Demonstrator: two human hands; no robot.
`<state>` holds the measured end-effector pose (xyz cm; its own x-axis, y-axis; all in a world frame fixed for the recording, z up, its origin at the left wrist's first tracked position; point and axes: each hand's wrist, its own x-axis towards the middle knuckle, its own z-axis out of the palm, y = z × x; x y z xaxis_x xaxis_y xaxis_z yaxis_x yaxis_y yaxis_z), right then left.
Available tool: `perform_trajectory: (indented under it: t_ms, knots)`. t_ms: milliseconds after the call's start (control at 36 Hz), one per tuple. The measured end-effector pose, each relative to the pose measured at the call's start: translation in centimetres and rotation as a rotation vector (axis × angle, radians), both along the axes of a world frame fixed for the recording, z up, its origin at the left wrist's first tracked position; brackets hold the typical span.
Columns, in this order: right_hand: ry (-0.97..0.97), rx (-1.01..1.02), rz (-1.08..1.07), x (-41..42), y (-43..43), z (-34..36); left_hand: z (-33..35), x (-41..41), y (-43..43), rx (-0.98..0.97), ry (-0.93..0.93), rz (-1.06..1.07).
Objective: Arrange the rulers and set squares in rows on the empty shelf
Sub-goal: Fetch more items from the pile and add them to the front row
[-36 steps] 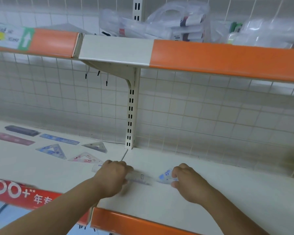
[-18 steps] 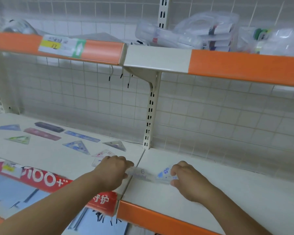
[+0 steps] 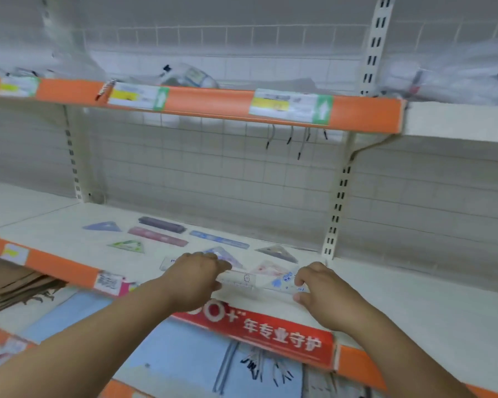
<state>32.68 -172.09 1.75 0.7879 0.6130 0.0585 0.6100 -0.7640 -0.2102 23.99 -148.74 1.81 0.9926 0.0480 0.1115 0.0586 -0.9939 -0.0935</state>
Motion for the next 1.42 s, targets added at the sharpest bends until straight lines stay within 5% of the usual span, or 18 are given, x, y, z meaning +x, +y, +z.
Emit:
perform_trajectory:
  t_ms: [361, 861, 1417]
  knots:
    - [0.03, -0.03, 0.032, -4.5, 12.4, -0.8, -0.7, -6.0, 14.0, -0.037, 0.036, 0.086]
    - [-0.01, -0.047, 0.166, 1.7, 24.7, -0.7, -0.8, -3.0, 25.5, -0.035, 0.001, 0.181]
    - [0.057, -0.04, 0.001, 0.9, 31.7, -3.7, -4.7, 0.4, 34.5, -0.066, 0.123, -0.073]
